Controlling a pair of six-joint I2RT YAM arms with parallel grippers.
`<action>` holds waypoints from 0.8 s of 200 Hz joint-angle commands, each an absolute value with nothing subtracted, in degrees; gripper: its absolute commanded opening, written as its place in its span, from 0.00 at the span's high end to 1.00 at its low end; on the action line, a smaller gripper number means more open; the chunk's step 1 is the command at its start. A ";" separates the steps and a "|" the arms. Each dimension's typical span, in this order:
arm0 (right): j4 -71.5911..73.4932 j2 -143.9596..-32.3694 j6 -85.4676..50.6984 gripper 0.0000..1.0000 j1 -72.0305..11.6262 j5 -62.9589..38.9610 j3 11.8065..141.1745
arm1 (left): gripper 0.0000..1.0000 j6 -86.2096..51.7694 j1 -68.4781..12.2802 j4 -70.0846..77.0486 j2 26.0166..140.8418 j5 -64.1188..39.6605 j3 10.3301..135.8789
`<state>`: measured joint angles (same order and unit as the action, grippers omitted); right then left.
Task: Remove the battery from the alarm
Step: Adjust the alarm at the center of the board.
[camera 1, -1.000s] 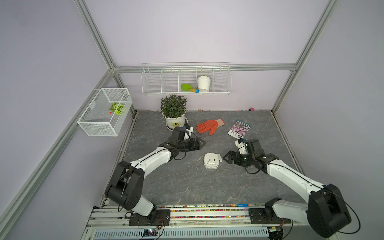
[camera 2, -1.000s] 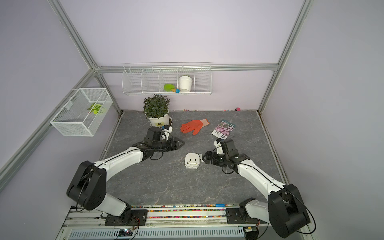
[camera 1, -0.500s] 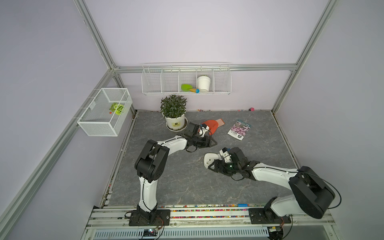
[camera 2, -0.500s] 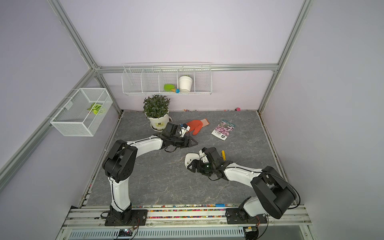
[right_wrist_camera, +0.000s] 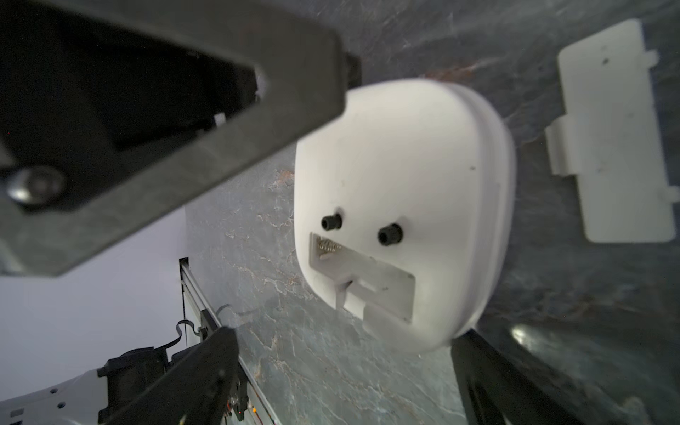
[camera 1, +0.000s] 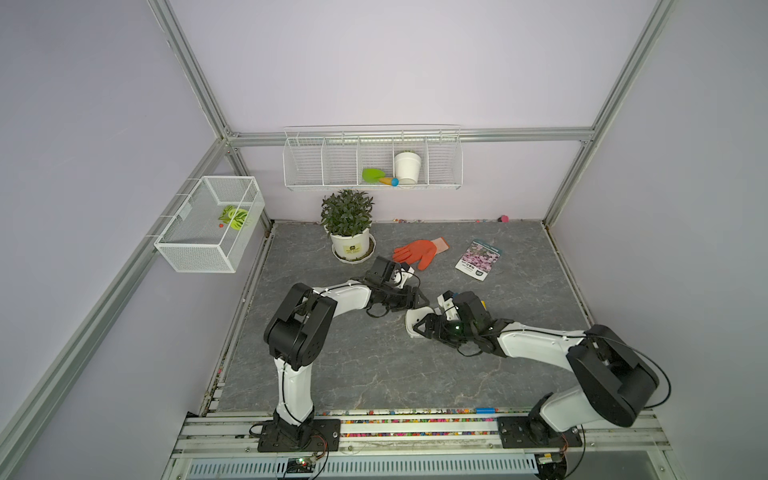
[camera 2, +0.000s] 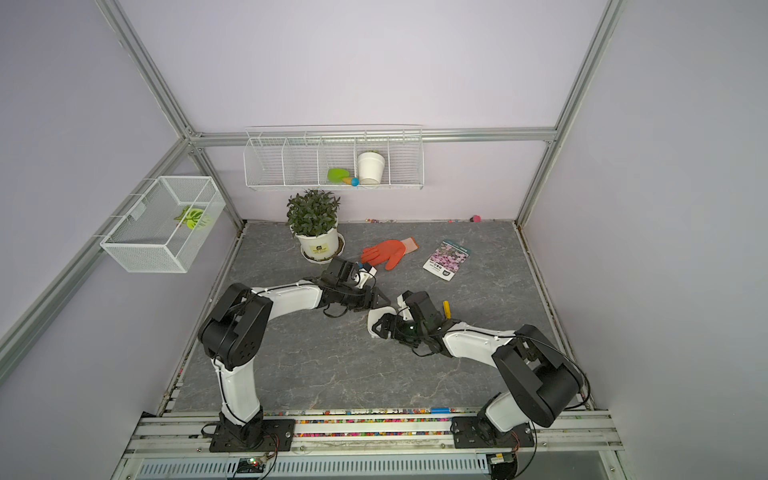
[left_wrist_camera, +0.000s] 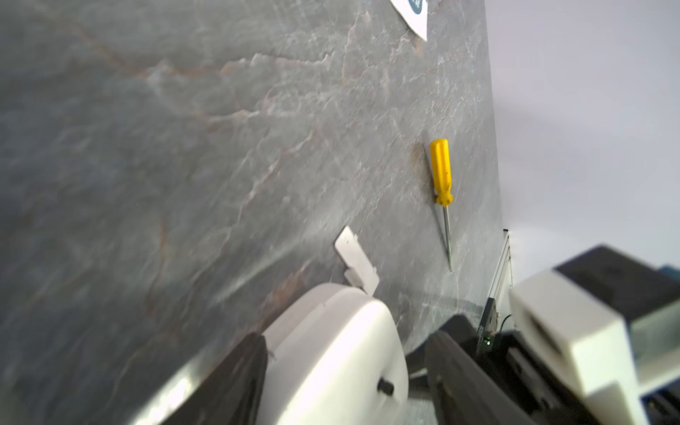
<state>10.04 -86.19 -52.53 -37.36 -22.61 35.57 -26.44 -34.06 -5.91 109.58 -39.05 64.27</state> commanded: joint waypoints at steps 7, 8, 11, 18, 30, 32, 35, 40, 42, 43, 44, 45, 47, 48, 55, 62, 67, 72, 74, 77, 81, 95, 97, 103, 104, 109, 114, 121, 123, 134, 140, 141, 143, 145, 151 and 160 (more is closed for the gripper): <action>9.18 -86.94 -49.01 0.06 -36.42 -21.90 37.68 | 0.27 -28.19 -34.28 -5.21 105.42 -38.03 60.16; 9.21 -87.02 -48.94 0.06 -36.36 -21.98 37.74 | 0.27 -28.29 -34.28 -5.16 105.31 -38.00 59.96; 9.38 -87.16 -48.83 0.06 -36.28 -22.23 37.85 | 0.27 -28.57 -34.31 -4.85 104.93 -37.93 59.46; 10.22 -87.67 -48.73 0.06 -36.22 -22.77 37.96 | 0.27 -29.33 -34.30 -4.01 104.06 -37.88 58.13; 12.02 -88.45 -48.78 0.06 -36.12 -23.78 38.03 | 0.27 -30.80 -34.28 -2.35 102.44 -37.56 55.72; 12.32 -88.67 -48.78 0.06 -36.10 -23.98 38.09 | 0.27 -31.08 -34.28 -2.10 102.21 -37.47 55.26; 12.67 -88.93 -48.78 0.06 -36.04 -24.37 38.26 | 0.27 -31.44 -34.32 -1.58 101.73 -37.29 54.64; 13.26 -89.52 -48.82 0.06 -36.12 -25.05 38.60 | 0.27 -32.10 -34.32 -0.83 101.07 -37.13 53.63; 13.51 -89.73 -48.79 0.06 -36.12 -25.40 38.76 | 0.27 -32.35 -34.29 -0.52 100.77 -37.10 53.20; 13.61 -89.86 -48.78 0.06 -36.12 -25.58 38.76 | 0.27 -32.48 -34.28 -0.35 100.66 -37.10 52.97; 13.75 -89.98 -48.78 0.06 -36.08 -25.75 38.80 | 0.27 -32.63 -34.28 -0.22 100.47 -37.05 52.76; 13.82 -90.12 -48.82 0.06 -36.06 -25.84 38.91 | 0.27 -32.75 -34.28 -0.11 100.38 -36.94 52.66; 14.16 -90.38 -48.86 0.06 -36.11 -26.19 39.04 | 0.27 -32.95 -34.28 0.13 100.09 -36.83 52.25; 14.33 -90.50 -48.91 0.07 -36.11 -26.37 39.08 | 0.27 -33.00 -34.28 0.24 99.92 -36.83 52.01; 15.28 -91.35 -49.20 0.07 -36.12 -27.47 39.49 | 0.27 -34.10 -34.35 1.29 99.12 -36.51 50.45; 16.08 -92.16 -49.34 0.08 -36.12 -28.01 39.87 | 0.27 -35.10 -34.37 2.36 98.18 -36.41 49.05; 16.46 -92.51 -49.38 0.08 -36.10 -28.20 40.05 | 0.27 -35.74 -34.37 3.08 97.55 -36.37 48.08; 16.52 -92.77 -49.31 0.08 -36.07 -28.12 40.21 | 0.27 -36.61 -34.41 3.78 96.87 -36.17 46.95; 16.48 -92.74 -49.20 0.08 -36.07 -28.02 40.24 | 0.27 -36.77 -34.44 4.04 96.60 -36.07 46.50; 16.25 -92.76 -48.89 0.09 -35.97 -27.79 40.31 | 0.27 -37.31 -34.45 4.57 96.16 -35.78 46.01; 15.72 -92.66 -48.42 0.09 -35.92 -27.23 40.50 | 0.27 -37.82 -34.50 5.13 95.57 -35.44 45.02; 11.94 -91.63 -46.23 0.08 -35.54 -25.09 41.10 | 0.27 -39.49 -34.63 6.48 93.47 -34.45 42.36; 11.40 -91.42 -45.90 0.08 -35.47 -24.88 41.26 | 0.27 -39.69 -34.63 6.67 93.15 -34.28 41.95; 9.81 -90.57 -45.09 0.07 -35.01 -24.49 41.31 | 0.27 -40.20 -34.63 7.18 92.42 -33.83 41.00; 9.81 -90.57 -45.09 0.07 -35.01 -24.49 41.31 | 0.27 -40.27 -34.67 7.24 92.31 -33.79 40.93; 8.96 -89.86 -44.76 0.06 -34.85 -24.35 41.01 | 0.26 -40.61 -34.72 7.59 91.68 -33.70 40.17; 8.24 -89.11 -44.50 0.05 -34.72 -24.26 40.69 | 0.26 -41.00 -34.72 8.10 91.25 -33.73 39.56; 7.08 -87.97 -44.24 0.04 -34.71 -24.17 40.04 | 0.26 -41.43 -34.91 8.55 90.89 -33.73 38.95; 6.76 -87.60 -44.24 0.04 -34.72 -24.21 39.89 | 0.26 -41.60 -34.94 8.69 90.82 -33.77 38.83; 5.77 -86.08 -44.37 0.03 -34.87 -24.80 38.36 | 0.26 -41.81 -35.52 9.03 90.70 -33.79 38.54; 5.57 -85.31 -44.91 0.03 -35.07 -25.33 37.35 | 0.26 -41.92 -35.90 9.06 90.78 -33.70 38.59; 5.55 -85.24 -45.04 0.03 -35.11 -25.41 37.27 | 0.26 -41.97 -35.97 9.10 90.83 -33.68 38.59; 5.47 -85.01 -45.23 0.03 -35.25 -25.49 36.91 | 0.26 -42.02 -36.13 9.06 90.89 -33.60 38.65; 5.39 -84.66 -45.53 0.03 -35.41 -25.63 36.45 | 0.26 -42.08 -36.23 9.06 90.93 -33.49 38.67; 5.36 -84.20 -45.93 0.03 -35.86 -25.62 35.70 | 0.26 -42.32 -36.52 9.12 91.14 -33.32 38.75; 5.57 -83.56 -46.59 0.03 -36.92 -25.41 34.63 | 0.26 -42.67 -36.82 9.51 91.28 -33.02 38.63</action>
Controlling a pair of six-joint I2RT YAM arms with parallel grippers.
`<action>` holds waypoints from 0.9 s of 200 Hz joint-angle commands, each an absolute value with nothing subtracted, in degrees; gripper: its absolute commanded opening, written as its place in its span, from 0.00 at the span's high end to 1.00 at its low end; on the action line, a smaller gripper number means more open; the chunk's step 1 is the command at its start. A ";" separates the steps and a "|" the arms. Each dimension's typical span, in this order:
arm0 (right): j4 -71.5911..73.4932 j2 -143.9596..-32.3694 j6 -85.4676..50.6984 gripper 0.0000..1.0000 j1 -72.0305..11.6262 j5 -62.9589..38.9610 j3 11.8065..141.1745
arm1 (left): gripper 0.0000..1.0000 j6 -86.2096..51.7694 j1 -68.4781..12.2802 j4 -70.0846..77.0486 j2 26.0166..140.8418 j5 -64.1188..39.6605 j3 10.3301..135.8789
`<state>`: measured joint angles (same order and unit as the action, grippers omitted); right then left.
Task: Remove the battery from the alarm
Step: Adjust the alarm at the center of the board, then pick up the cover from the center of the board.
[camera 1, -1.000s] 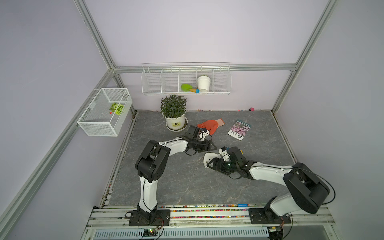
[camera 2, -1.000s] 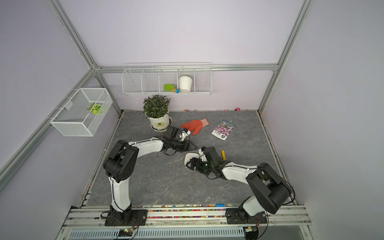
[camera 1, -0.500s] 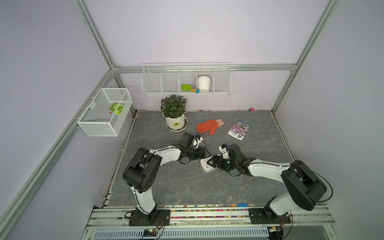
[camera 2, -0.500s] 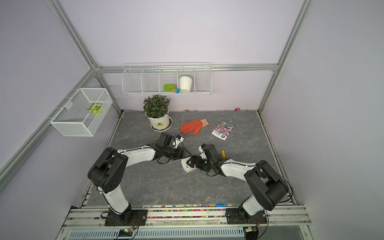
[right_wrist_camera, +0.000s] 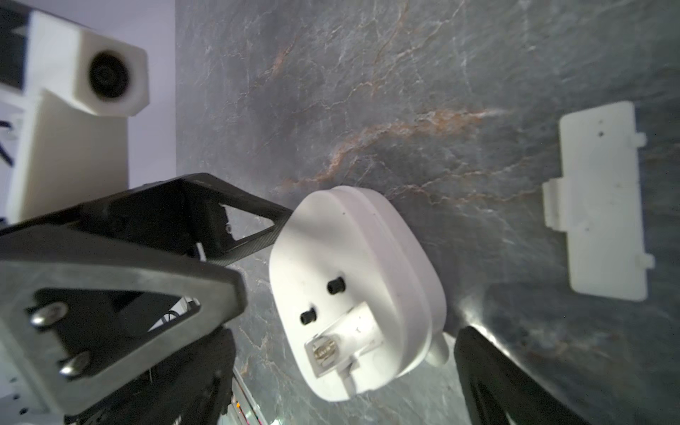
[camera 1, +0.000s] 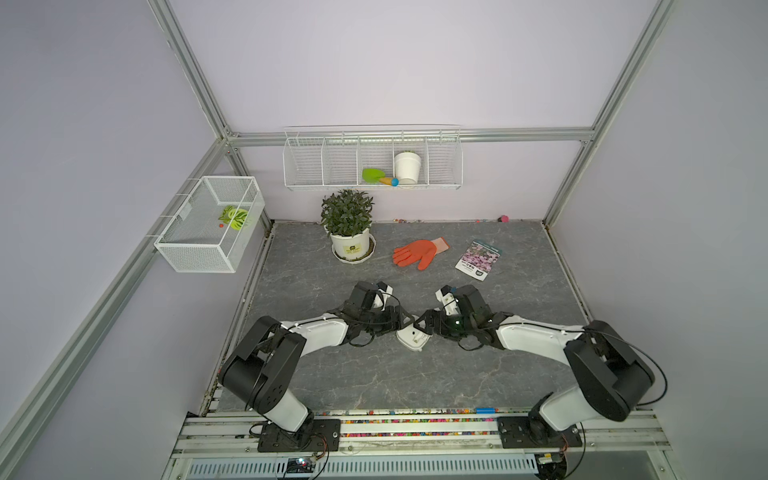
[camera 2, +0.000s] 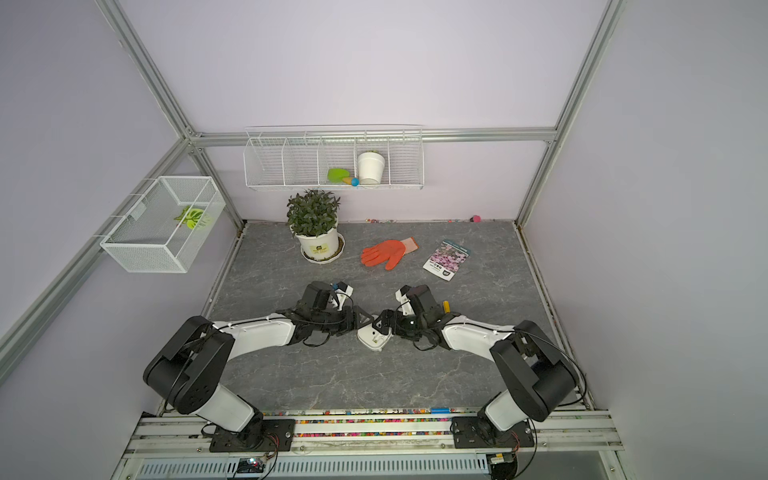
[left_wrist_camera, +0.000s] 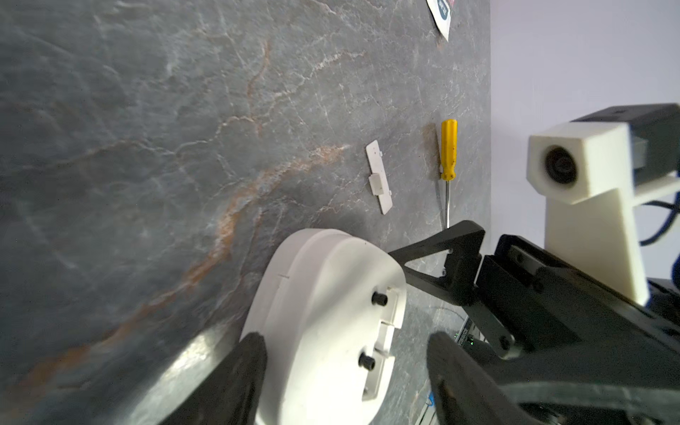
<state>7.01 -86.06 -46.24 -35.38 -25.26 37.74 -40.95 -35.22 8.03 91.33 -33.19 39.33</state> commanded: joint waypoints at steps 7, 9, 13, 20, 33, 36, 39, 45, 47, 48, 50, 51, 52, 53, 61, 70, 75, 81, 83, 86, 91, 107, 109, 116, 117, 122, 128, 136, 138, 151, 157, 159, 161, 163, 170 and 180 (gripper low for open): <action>5.77 -83.41 -47.18 0.03 -37.75 -25.40 34.18 | 0.26 -43.09 -36.87 10.04 91.23 -32.62 38.29; 5.88 -83.41 -47.37 0.03 -37.96 -25.42 34.01 | 0.26 -43.29 -36.90 10.16 91.16 -32.59 38.20; 6.24 -83.53 -47.75 0.03 -38.33 -25.63 33.87 | 0.26 -43.55 -36.87 10.63 91.20 -32.56 38.02; 7.02 -83.66 -48.64 0.03 -38.90 -25.83 33.56 | 0.26 -43.79 -36.92 11.01 91.09 -32.43 37.72; 7.47 -83.58 -49.94 0.04 -39.31 -25.45 33.16 | 0.26 -44.25 -37.00 11.31 90.88 -32.15 37.37; 7.47 -83.52 -50.03 0.04 -39.37 -25.33 33.14 | 0.26 -44.24 -37.00 11.33 90.83 -32.17 37.29; 7.47 -83.44 -50.01 0.03 -39.45 -25.18 33.16 | 0.26 -44.34 -37.00 11.35 90.82 -32.16 37.27; 7.33 -83.21 -49.80 0.04 -39.46 -24.84 33.29 | 0.26 -44.38 -37.00 11.34 90.64 -32.12 37.18; 7.19 -83.20 -49.65 0.03 -39.44 -24.69 33.44 | 0.26 -44.38 -37.07 11.34 90.63 -32.11 37.10; 7.16 -83.13 -49.57 0.03 -39.45 -24.61 33.42 | 0.26 -44.43 -37.08 11.34 90.62 -32.14 37.10; 7.02 -83.03 -49.50 0.03 -39.46 -24.43 33.47 | 0.26 -44.46 -37.09 11.34 90.55 -32.12 37.03; 6.98 -83.00 -49.36 0.03 -39.46 -24.35 33.52 | 0.26 -44.47 -37.09 11.34 90.54 -32.10 37.01; 6.87 -83.03 -49.29 0.04 -39.42 -24.26 33.64 | 0.26 -44.47 -37.09 11.34 90.53 -32.13 37.01; 6.82 -83.00 -49.17 0.04 -39.40 -24.17 33.69 | 0.26 -44.47 -37.09 11.34 90.49 -32.15 37.00; 6.24 -83.01 -48.05 0.03 -39.46 -23.76 34.52 | 0.26 -44.64 -37.17 11.26 90.39 -32.17 36.88; 5.21 -83.42 -46.94 0.03 -39.40 -23.40 35.95 | 0.26 -44.84 -37.26 11.16 90.06 -32.00 36.60; 4.90 -83.86 -46.40 0.04 -39.36 -23.49 36.79 | 0.26 -44.98 -37.26 11.09 89.86 -31.83 36.34; 4.84 -84.38 -45.78 0.03 -39.37 -23.68 37.61 | 0.26 -45.24 -37.27 11.03 89.47 -31.44 35.94; 4.90 -84.51 -45.68 0.04 -39.37 -23.78 37.83 | 0.26 -45.26 -37.27 11.00 89.32 -31.35 35.84; 4.99 -84.78 -45.60 0.04 -39.37 -23.88 38.20 | 0.26 -45.34 -37.27 10.99 89.17 -31.14 35.64; 5.22 -85.49 -45.36 0.04 -39.36 -24.19 38.69 | 0.26 -45.54 -37.27 10.93 88.68 -30.80 35.20; 5.11 -87.18 -44.19 0.04 -39.33 -24.47 40.51 | 0.26 -46.18 -37.27 10.65 87.06 -29.50 33.88; 5.04 -87.36 -44.01 0.04 -39.25 -24.47 40.76 | 0.26 -46.26 -37.27 10.68 86.85 -29.28 33.85; 4.48 -87.98 -43.54 0.04 -39.24 -24.37 41.42 | 0.26 -46.60 -37.27 10.59 86.14 -28.64 33.23; 4.39 -88.07 -43.43 0.04 -39.18 -24.36 41.54 | 0.26 -46.63 -37.27 10.57 86.05 -28.51 33.14; 3.80 -88.35 -43.08 0.04 -39.12 -24.43 41.91 | 0.26 -46.80 -37.27 10.45 85.53 -27.96 32.82; 2.98 -88.44 -42.67 0.04 -38.96 -24.15 42.21 | 0.26 -47.01 -37.27 10.31 84.98 -27.42 32.43; 1.79 -88.00 -42.23 0.04 -38.72 -23.34 42.01 | 0.25 -47.02 -37.24 9.69 84.32 -26.47 32.32; 1.53 -87.85 -42.16 0.04 -38.64 -23.13 41.90 | 0.25 -47.02 -37.26 9.50 84.19 -26.17 32.32; -0.72 -86.26 -41.03 0.04 -37.72 -22.10 41.32 | 0.24 -47.02 -37.20 8.23 83.15 -24.52 32.54; -2.66 -85.25 -39.95 0.04 -37.07 -21.20 41.22 | 0.23 -47.02 -37.18 7.53 82.57 -23.81 32.70; -3.46 -84.84 -39.52 0.05 -36.89 -20.81 41.29 | 0.23 -47.07 -37.18 7.31 82.43 -23.46 32.78; -4.25 -84.47 -39.06 0.05 -36.78 -20.43 41.39 | 0.23 -47.03 -37.18 7.12 82.15 -23.09 32.89; -4.89 -84.09 -38.55 0.05 -36.53 -20.01 41.51 | 0.22 -47.02 -37.18 6.88 81.93 -22.76 32.88; -8.00 -82.95 -36.84 0.06 -36.07 -18.55 42.08 | 0.21 -47.04 -37.10 6.16 81.19 -21.87 33.04; -13.23 -81.42 -33.49 0.08 -35.09 -15.53 43.66 | 0.20 -46.99 -36.92 5.28 79.66 -20.64 33.29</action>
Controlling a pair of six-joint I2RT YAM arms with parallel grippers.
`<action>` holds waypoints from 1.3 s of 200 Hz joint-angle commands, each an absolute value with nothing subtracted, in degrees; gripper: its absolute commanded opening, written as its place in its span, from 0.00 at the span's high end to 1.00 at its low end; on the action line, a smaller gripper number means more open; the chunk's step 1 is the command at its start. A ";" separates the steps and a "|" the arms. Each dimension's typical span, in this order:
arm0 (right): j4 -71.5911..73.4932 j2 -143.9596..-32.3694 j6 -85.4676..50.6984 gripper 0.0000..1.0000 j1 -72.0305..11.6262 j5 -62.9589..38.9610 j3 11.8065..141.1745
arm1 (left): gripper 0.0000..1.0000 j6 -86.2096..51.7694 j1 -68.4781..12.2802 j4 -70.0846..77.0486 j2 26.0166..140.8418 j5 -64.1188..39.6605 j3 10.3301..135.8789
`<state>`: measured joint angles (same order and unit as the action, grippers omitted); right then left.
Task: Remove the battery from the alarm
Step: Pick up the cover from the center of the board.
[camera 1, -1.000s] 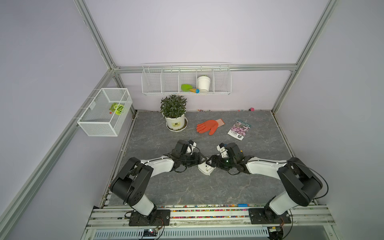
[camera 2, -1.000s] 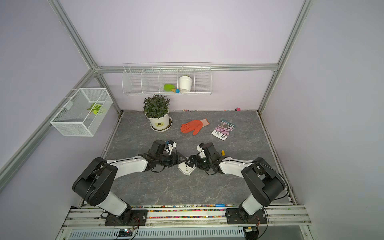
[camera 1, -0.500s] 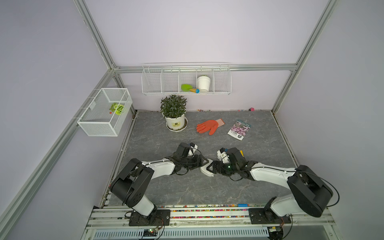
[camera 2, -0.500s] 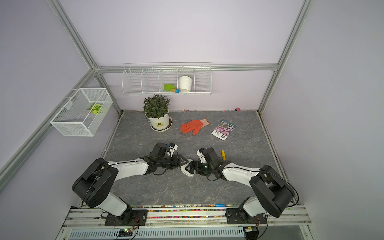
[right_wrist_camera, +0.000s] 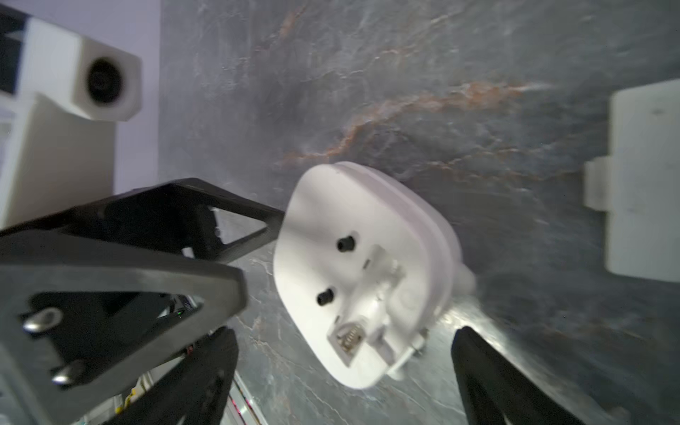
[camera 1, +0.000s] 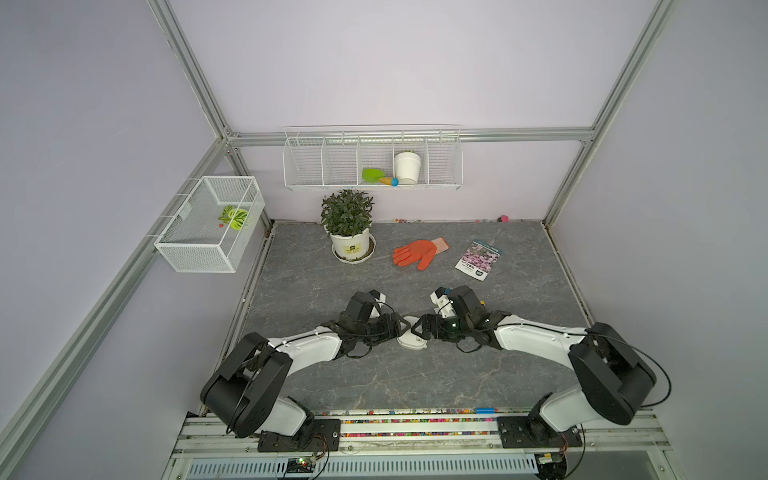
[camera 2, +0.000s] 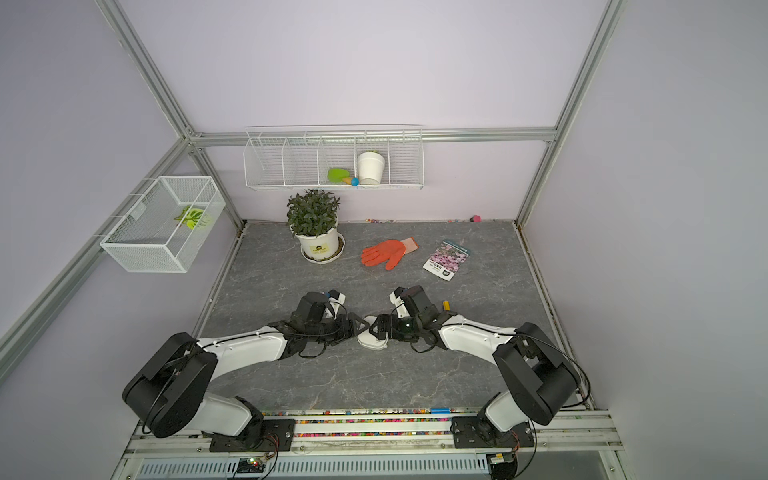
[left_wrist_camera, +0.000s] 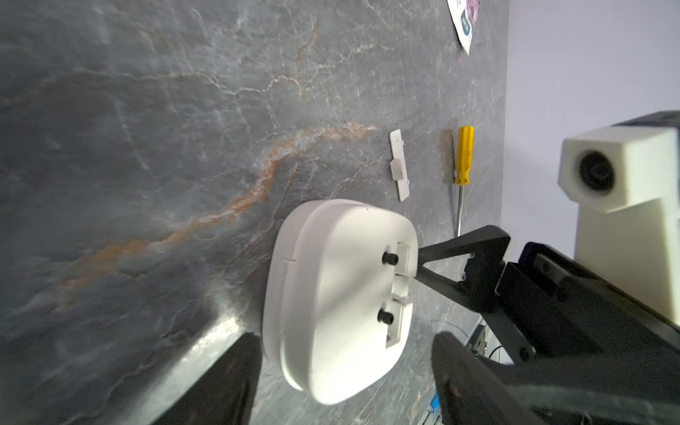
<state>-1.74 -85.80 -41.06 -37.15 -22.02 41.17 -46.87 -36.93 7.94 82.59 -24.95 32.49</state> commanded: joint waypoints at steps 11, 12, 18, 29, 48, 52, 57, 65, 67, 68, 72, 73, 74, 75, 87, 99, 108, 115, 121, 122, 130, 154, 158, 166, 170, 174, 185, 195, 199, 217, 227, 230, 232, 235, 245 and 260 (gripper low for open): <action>-19.22 -80.91 -29.82 0.17 -34.57 -11.25 46.42 | 0.18 -46.94 -36.58 4.55 77.87 -19.15 33.14; -19.72 -80.89 -29.68 0.18 -34.51 -10.90 46.72 | 0.18 -46.98 -36.57 4.47 77.69 -18.98 33.14; -22.27 -81.39 -27.97 0.22 -34.32 -8.92 48.16 | 0.18 -46.91 -36.33 4.05 76.36 -18.05 33.13; -26.10 -82.77 -25.06 0.31 -34.21 -6.63 50.97 | 0.17 -47.14 -35.96 2.46 74.42 -15.65 33.41; -30.47 -86.28 -22.11 0.49 -34.34 -3.91 55.30 | 0.16 -46.63 -35.77 -0.57 71.50 -10.85 34.07; -30.78 -86.94 -21.85 0.51 -34.32 -3.38 56.06 | 0.16 -46.46 -35.71 -1.11 71.03 -10.19 34.31; -31.14 -87.74 -21.50 0.52 -34.44 -2.84 56.86 | 0.15 -46.08 -35.62 -1.66 70.51 -9.51 34.52; -31.54 -89.06 -21.04 0.55 -34.61 -1.67 58.36 | 0.15 -45.65 -35.47 -2.37 69.93 -8.60 34.88; -31.75 -89.44 -20.84 0.56 -34.67 -1.32 58.78 | 0.15 -45.56 -35.43 -2.53 69.80 -8.48 34.93; -31.78 -89.59 -20.75 0.57 -34.69 -1.10 58.96 | 0.15 -45.50 -35.43 -2.63 69.75 -8.37 35.00; -32.17 -90.42 -20.55 0.58 -34.85 -0.61 59.69 | 0.15 -45.37 -35.38 -2.91 69.59 -8.10 35.17; -32.30 -90.65 -20.47 0.59 -34.92 -0.39 59.91 | 0.15 -45.31 -35.35 -2.99 69.56 -8.05 35.21; -32.37 -90.85 -20.34 0.59 -34.95 -0.24 60.10 | 0.15 -45.29 -35.34 -3.08 69.49 -7.98 35.23; -32.40 -91.09 -20.23 0.60 -34.92 -0.12 60.33 | 0.15 -45.28 -35.29 -3.12 69.42 -7.99 35.24; -33.96 -94.19 -18.91 0.65 -35.56 1.28 63.18 | 0.15 -45.01 -35.17 -3.49 69.26 -7.58 35.53; -35.78 -97.55 -17.45 0.67 -36.47 2.97 66.24 | 0.15 -44.91 -35.07 -3.58 69.26 -7.55 35.60; -36.93 -99.87 -16.78 0.68 -37.19 4.44 68.24 | 0.15 -44.95 -35.07 -3.60 69.35 -7.40 35.51; -37.36 -101.33 -16.58 0.69 -37.56 5.21 69.30 | 0.15 -44.91 -35.05 -3.53 69.44 -7.40 35.40; -37.37 -102.26 -16.52 0.70 -37.64 5.64 69.94 | 0.15 -45.01 -35.07 -3.51 69.54 -7.46 35.21; -37.36 -102.37 -16.48 0.70 -37.67 5.68 70.04 | 0.15 -45.01 -35.07 -3.47 69.49 -7.42 35.18; -37.27 -103.25 -16.60 0.71 -37.75 6.25 70.47 | 0.15 -45.25 -35.06 -3.30 69.52 -7.37 34.84; -36.57 -104.85 -16.87 0.73 -37.77 7.12 71.57 | 0.15 -45.87 -35.05 -2.65 69.26 -7.28 33.76; -36.54 -105.16 -16.87 0.73 -37.77 7.04 71.69 | 0.15 -45.93 -35.06 -2.64 69.26 -7.28 33.68; -36.48 -105.89 -16.87 0.73 -37.78 6.87 72.09 | 0.15 -46.03 -35.07 -2.72 69.32 -7.23 33.58; -36.47 -106.26 -16.87 0.73 -37.75 6.66 72.28 | 0.15 -45.92 -35.06 -2.80 69.37 -7.29 33.65; -36.41 -106.69 -16.79 0.74 -37.78 6.53 72.47 | 0.15 -45.94 -35.07 -2.88 69.50 -7.24 33.66; -36.32 -107.63 -16.74 0.75 -37.88 6.16 72.92 | 0.15 -45.77 -35.07 -3.03 69.56 -7.27 33.83; -36.08 -108.46 -16.70 0.75 -37.96 5.85 73.28 | 0.15 -45.67 -35.06 -3.14 69.65 -7.21 33.84; -35.92 -108.67 -16.70 0.75 -37.97 5.80 73.30 | 0.15 -45.63 -35.07 -3.12 69.67 -7.22 33.84; -35.53 -109.48 -16.87 0.76 -37.97 5.71 73.52 | 0.15 -45.62 -35.03 -3.12 69.97 -7.26 33.94; -35.55 -109.97 -16.87 0.77 -37.92 5.81 73.59 | 0.15 -45.73 -35.05 -2.99 70.09 -7.29 33.93; -35.51 -110.03 -16.86 0.77 -37.94 5.80 73.70 | 0.15 -45.73 -35.06 -2.99 70.05 -7.28 33.95; -35.51 -110.17 -16.87 0.77 -37.96 5.80 73.73 | 0.15 -45.71 -35.02 -2.92 70.12 -7.36 33.93; -35.51 -110.21 -16.95 0.77 -37.97 5.88 73.67 | 0.15 -45.78 -34.99 -2.90 70.15 -7.46 33.93; -35.40 -110.63 -16.99 0.77 -37.93 5.83 73.69 | 0.15 -45.79 -35.03 -2.81 70.31 -7.55 33.95; -34.98 -110.96 -17.03 0.78 -37.97 5.46 73.65 | 0.15 -45.86 -35.05 -2.81 70.36 -7.68 34.00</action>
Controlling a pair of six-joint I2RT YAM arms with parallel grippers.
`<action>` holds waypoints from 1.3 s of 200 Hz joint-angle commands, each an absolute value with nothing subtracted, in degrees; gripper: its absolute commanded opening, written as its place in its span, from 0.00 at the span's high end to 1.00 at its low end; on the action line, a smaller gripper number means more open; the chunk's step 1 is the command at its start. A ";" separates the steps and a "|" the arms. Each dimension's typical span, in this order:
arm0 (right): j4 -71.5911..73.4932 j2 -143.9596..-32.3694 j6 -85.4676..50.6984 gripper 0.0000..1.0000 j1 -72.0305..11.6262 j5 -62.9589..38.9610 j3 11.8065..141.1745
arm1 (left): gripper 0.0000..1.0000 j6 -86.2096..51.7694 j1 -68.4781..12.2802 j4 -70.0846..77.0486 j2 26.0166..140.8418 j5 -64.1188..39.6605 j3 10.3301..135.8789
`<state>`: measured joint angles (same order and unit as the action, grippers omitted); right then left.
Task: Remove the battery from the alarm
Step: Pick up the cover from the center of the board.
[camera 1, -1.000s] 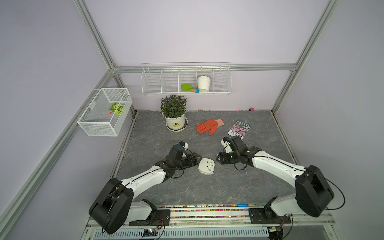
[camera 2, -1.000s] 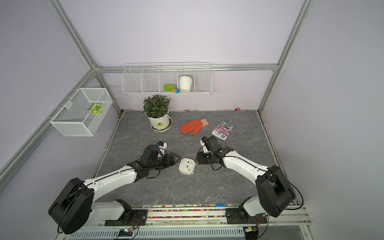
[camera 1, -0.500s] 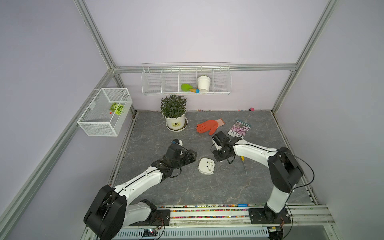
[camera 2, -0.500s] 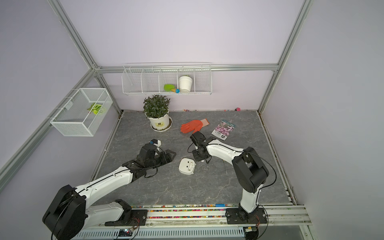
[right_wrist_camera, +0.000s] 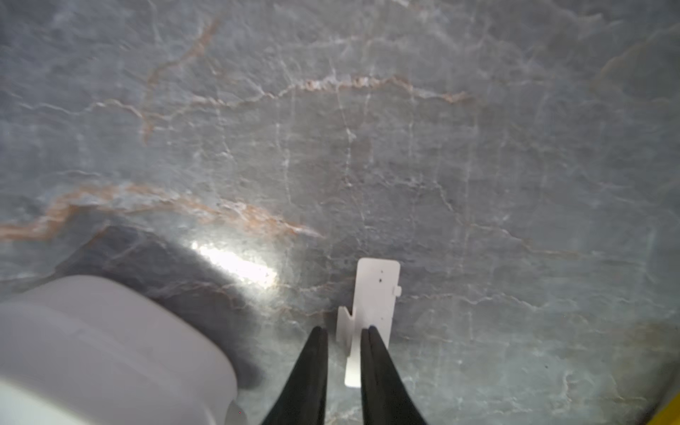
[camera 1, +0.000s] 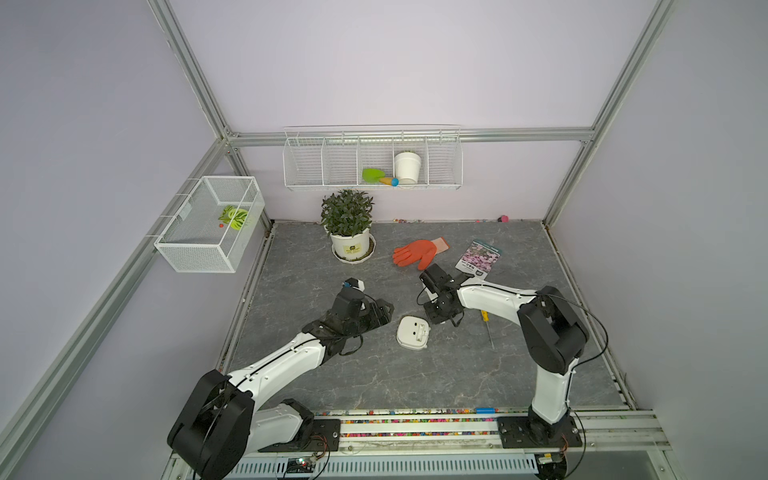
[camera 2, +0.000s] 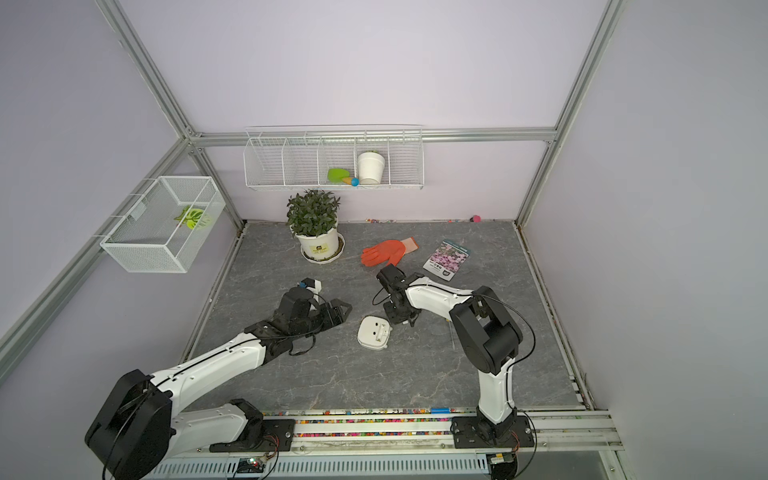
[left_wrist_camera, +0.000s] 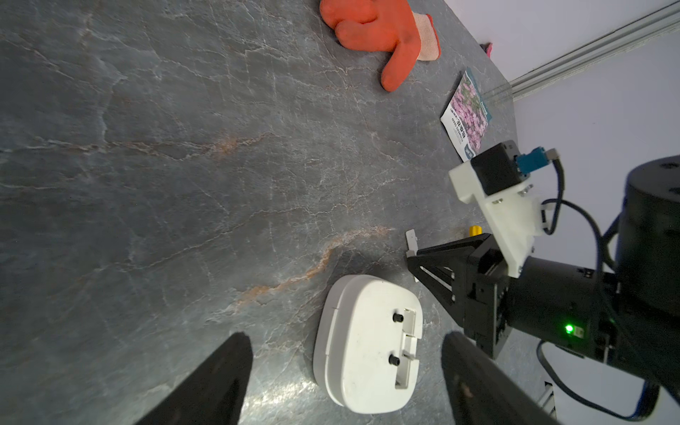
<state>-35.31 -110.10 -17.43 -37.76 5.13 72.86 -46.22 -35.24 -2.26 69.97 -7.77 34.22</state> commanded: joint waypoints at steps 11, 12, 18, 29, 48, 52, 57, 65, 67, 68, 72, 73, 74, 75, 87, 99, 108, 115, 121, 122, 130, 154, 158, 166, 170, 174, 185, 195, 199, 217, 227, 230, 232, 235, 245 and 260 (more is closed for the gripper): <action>-34.94 -111.27 -17.13 0.79 -37.97 5.47 73.74 | 0.15 -45.82 -35.00 -2.83 70.42 -7.66 33.94; -34.96 -111.27 -17.14 0.79 -37.97 5.46 73.74 | 0.15 -45.81 -35.03 -2.87 70.41 -7.61 33.93; -34.82 -111.33 -17.14 0.80 -37.95 5.44 73.66 | 0.15 -45.79 -35.07 -2.87 70.44 -7.72 33.95; -34.76 -111.44 -17.23 0.81 -37.96 5.58 73.56 | 0.15 -45.81 -35.07 -2.86 70.41 -7.66 33.93; -34.72 -111.38 -17.14 0.83 -37.90 5.62 73.56 | 0.15 -45.84 -35.07 -2.79 70.42 -7.70 33.93; -34.72 -111.44 -17.14 0.84 -37.92 5.63 73.56 | 0.15 -45.79 -35.05 -2.81 70.54 -7.66 34.02; -34.65 -111.44 -17.14 0.85 -37.95 5.67 73.56 | 0.15 -45.84 -35.02 -2.81 70.54 -7.65 34.06; -34.67 -111.36 -17.14 0.86 -37.92 5.49 73.52 | 0.14 -45.79 -35.04 -2.75 70.62 -7.80 34.05; -34.64 -111.31 -17.20 0.86 -37.96 5.46 73.55 | 0.15 -45.79 -35.06 -2.73 70.65 -7.82 34.05; -34.63 -111.29 -17.22 0.86 -37.92 5.45 73.56 | 0.15 -45.79 -35.06 -2.73 70.66 -7.82 34.03; -34.65 -111.20 -17.23 0.86 -37.97 5.45 73.56 | 0.15 -45.80 -35.00 -2.72 70.64 -7.90 34.01; -34.64 -111.19 -17.23 0.87 -37.97 5.45 73.56 | 0.15 -45.80 -35.03 -2.72 70.70 -7.86 34.01; -34.68 -111.19 -17.23 0.87 -37.97 5.45 73.56 | 0.15 -45.84 -35.05 -2.72 70.72 -7.89 34.01; -34.70 -111.14 -17.27 0.87 -37.97 5.41 73.56 | 0.15 -45.81 -35.06 -2.72 70.74 -7.90 34.01; -34.59 -110.62 -17.39 0.88 -37.95 5.11 73.48 | 0.15 -45.85 -35.06 -2.72 70.83 -7.89 34.05; -34.42 -109.82 -17.66 0.89 -37.97 4.69 73.23 | 0.15 -45.73 -35.07 -2.56 70.76 -7.83 34.04; -34.13 -109.19 -17.88 0.89 -37.86 4.32 72.96 | 0.15 -45.62 -35.07 -2.31 70.73 -7.92 33.99; -33.98 -108.68 -18.15 0.90 -37.73 3.90 72.80 | 0.15 -45.52 -35.02 -2.07 70.64 -7.95 33.93; -33.73 -108.23 -18.40 0.90 -37.71 3.41 72.54 | 0.15 -45.32 -35.07 -1.76 70.54 -8.02 34.01; -33.65 -108.12 -18.43 0.90 -37.66 3.29 72.48 | 0.15 -45.29 -35.07 -1.72 70.52 -8.10 33.92; -33.15 -107.18 -19.03 0.90 -37.38 2.27 71.98 | 0.15 -44.95 -35.06 -1.12 70.40 -8.30 33.76; -31.80 -103.29 -20.93 0.90 -36.36 -0.24 70.51 | 0.15 -43.30 -35.15 1.35 69.83 -9.94 33.41; -31.41 -102.34 -21.43 0.90 -36.11 -0.72 70.15 | 0.16 -42.89 -35.28 1.86 69.71 -10.32 33.32; -30.60 -100.28 -22.66 0.90 -35.50 -1.76 69.25 | 0.17 -42.13 -35.63 3.25 69.48 -11.03 33.14; -30.12 -99.09 -23.38 0.90 -35.16 -2.46 68.70 | 0.17 -41.70 -36.03 3.77 69.37 -11.10 33.21; -29.36 -98.07 -24.15 0.90 -34.71 -3.23 68.16 | 0.17 -41.20 -36.53 4.11 69.35 -10.95 33.40; -26.85 -94.33 -26.90 0.90 -33.37 -5.65 66.14 | 0.18 -39.44 -38.30 4.78 69.62 -10.19 34.25; -23.73 -90.63 -30.05 0.90 -31.89 -8.26 63.83 | 0.19 -38.31 -40.12 5.15 70.39 -9.47 35.46; -22.38 -89.17 -31.29 0.90 -31.38 -9.19 62.67 | 0.19 -37.94 -40.91 5.42 70.66 -8.98 35.87; -17.25 -83.04 -37.38 0.90 -28.83 -12.17 58.59 | 0.22 -36.39 -44.07 7.57 72.56 -7.28 37.72; -15.38 -80.16 -40.29 0.90 -27.65 -12.91 56.95 | 0.24 -35.71 -45.47 8.89 73.83 -7.08 38.71; -14.90 -79.37 -41.06 0.91 -27.35 -13.12 56.51 | 0.25 -35.49 -45.83 9.36 74.31 -7.17 39.08; -14.62 -78.97 -41.53 0.90 -27.16 -13.17 56.16 | 0.25 -35.46 -46.04 9.68 74.54 -7.20 39.28; -14.19 -78.13 -42.28 0.91 -26.91 -13.26 55.70 | 0.26 -35.23 -46.46 10.13 75.02 -7.41 39.57; -12.91 -75.68 -44.77 0.90 -26.23 -13.29 54.13 | 0.28 -34.82 -47.43 11.71 76.64 -8.15 40.77; -11.14 -72.78 -48.12 0.91 -25.51 -13.51 52.18 | 0.30 -34.30 -49.02 13.60 79.43 -9.29 43.01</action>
<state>-16.82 -76.66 -39.09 -26.44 -10.92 55.57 -37.21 -47.05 8.40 75.96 -8.60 39.27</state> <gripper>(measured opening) 0.096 0.712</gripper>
